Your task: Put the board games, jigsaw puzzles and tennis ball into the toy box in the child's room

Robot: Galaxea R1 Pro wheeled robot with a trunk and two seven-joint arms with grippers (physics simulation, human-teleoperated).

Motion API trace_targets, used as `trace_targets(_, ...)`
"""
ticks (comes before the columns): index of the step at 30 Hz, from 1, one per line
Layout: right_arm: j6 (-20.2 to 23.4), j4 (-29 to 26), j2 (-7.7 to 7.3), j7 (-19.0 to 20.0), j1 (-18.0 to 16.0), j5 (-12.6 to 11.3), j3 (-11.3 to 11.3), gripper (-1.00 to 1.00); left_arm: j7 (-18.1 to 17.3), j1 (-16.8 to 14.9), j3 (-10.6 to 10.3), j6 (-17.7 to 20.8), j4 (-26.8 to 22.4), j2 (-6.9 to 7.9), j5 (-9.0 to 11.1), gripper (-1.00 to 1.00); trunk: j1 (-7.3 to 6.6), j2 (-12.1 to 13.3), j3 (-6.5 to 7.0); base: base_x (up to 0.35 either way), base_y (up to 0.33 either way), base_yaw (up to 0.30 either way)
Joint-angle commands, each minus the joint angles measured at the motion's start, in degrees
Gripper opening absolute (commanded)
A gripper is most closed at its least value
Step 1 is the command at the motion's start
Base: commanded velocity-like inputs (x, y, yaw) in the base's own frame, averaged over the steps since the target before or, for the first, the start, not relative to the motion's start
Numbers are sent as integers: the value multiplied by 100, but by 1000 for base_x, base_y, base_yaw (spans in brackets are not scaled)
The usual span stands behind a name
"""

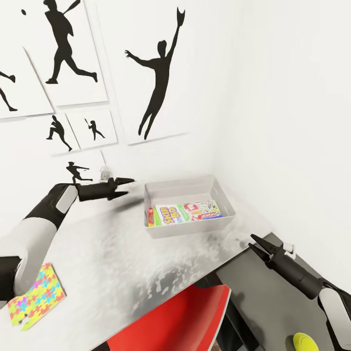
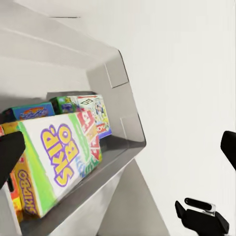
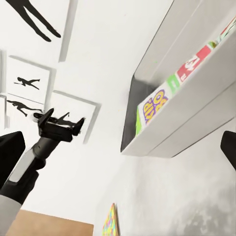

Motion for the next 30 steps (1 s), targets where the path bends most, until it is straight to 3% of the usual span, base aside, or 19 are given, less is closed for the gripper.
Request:
trace_targets(1, 28, -1, 0, 10, -5, -6, -4, 100, -139, -7, -23, 21, 1, 87, 3, 100, 3, -11, -11, 0, 0, 0)
trace_targets(6, 27, -1, 8, 10, -5, -1, 1, 100, -354, -8, -41, 29, 0, 476, 3, 100, 3, -11, -11, 0, 0, 0)
trace_targets(8, 27, -1, 8, 9, -5, -2, 0, 100, -367, -8, -45, 27, -1, 548, 7, 100, 3, -11, -11, 0, 0, 0)
trace_targets(17, 27, -1, 9, 7, -5, -1, 4, 100, -382, -4, -63, 21, -1, 640, 2, 100, 3, -11, -11, 0, 0, 0)
trace_targets(24, 25, -84, 9, 16, -5, 1, 0, 100, -408, 43, -71, 21, 6, 845, 19, 100, 3, -11, -11, 0, 0, 0)
trace_targets(30, 24, -319, 13, 11, -5, 1, -1, 100, -1145, 482, -81, 6, 20, 1070, -23, 100, 3, -11, -11, 0, 0, 0)
